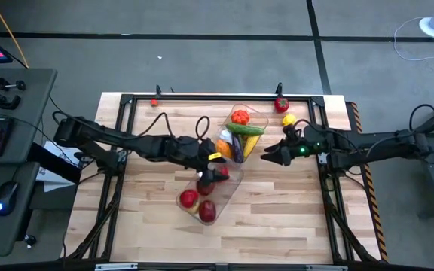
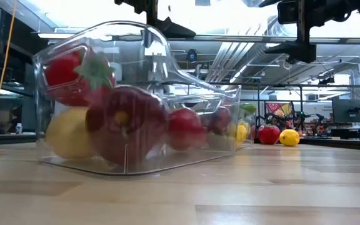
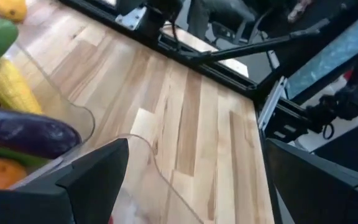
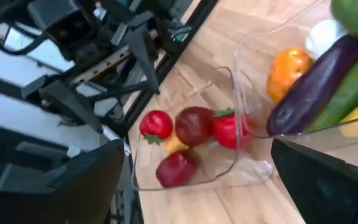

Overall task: Sort produce into baskets
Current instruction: Put the yellow lime into the bottom transparent bin

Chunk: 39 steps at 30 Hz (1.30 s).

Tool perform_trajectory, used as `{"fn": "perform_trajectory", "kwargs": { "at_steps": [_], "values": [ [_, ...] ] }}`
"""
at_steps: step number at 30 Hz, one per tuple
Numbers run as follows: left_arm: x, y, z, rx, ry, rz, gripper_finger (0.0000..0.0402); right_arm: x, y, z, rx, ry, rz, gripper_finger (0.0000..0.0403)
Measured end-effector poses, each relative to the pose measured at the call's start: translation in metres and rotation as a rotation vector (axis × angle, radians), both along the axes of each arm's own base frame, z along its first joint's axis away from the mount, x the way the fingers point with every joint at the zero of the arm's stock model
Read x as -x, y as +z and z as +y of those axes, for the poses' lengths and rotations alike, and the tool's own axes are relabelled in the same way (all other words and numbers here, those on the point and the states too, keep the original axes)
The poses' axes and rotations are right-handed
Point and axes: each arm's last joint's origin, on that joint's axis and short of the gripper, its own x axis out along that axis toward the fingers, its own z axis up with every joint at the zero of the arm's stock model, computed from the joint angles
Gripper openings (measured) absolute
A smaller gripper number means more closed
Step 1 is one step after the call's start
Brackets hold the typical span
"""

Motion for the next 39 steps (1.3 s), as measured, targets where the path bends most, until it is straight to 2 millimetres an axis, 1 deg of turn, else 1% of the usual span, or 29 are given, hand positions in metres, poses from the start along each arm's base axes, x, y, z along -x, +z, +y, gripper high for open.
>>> {"fn": "perform_trajectory", "kwargs": {
  "at_steps": [3,7,10,13,15,18,22,27,30,33,36,39],
  "values": [
    [0.000,0.001,0.003,0.033,0.025,-0.001,0.0363,0.000,0.001,0.001,-0.012,-0.063,-0.006,0.0399],
    [0.000,0.003,0.008,0.026,0.035,-0.009,0.0363,-0.002,0.005,-0.001,-0.007,-0.193,-0.061,0.0399],
    [0.000,0.003,0.016,0.055,0.111,-0.006,0.0363,-0.002,0.010,-0.003,0.006,-0.276,-0.112,0.0399],
    [-0.001,0.004,0.036,0.130,0.241,-0.007,0.0363,-0.002,0.010,-0.005,0.043,-0.331,-0.119,0.0399],
    [-0.002,0.009,0.051,0.188,0.298,-0.025,0.0363,-0.001,0.009,-0.006,0.086,-0.353,-0.096,0.0399],
    [-0.002,0.020,0.073,0.269,0.369,-0.065,0.0363,-0.001,0.001,-0.012,0.062,-0.465,-0.026,0.0399],
    [-0.001,0.031,0.098,0.318,0.455,-0.107,0.0363,0.001,-0.015,-0.032,0.060,-0.595,0.125,0.0399],
    [0.001,0.052,0.123,0.313,0.515,-0.180,0.0363,0.010,-0.039,-0.066,0.020,-0.748,0.360,0.0399],
    [0.004,0.068,0.137,0.271,0.537,-0.231,0.0363,0.017,-0.052,-0.085,-0.006,-0.854,0.495,0.0399],
    [0.008,0.083,0.153,0.207,0.552,-0.276,0.0362,0.022,-0.061,-0.103,-0.033,-0.944,0.567,0.0399],
    [0.015,0.096,0.169,0.146,0.528,-0.303,0.0362,0.024,-0.070,-0.117,-0.078,-1.024,0.605,0.0399],
    [0.024,0.103,0.188,0.102,0.490,-0.289,0.0362,0.024,-0.078,-0.127,-0.120,-1.097,0.628,0.0399]
  ]
}}
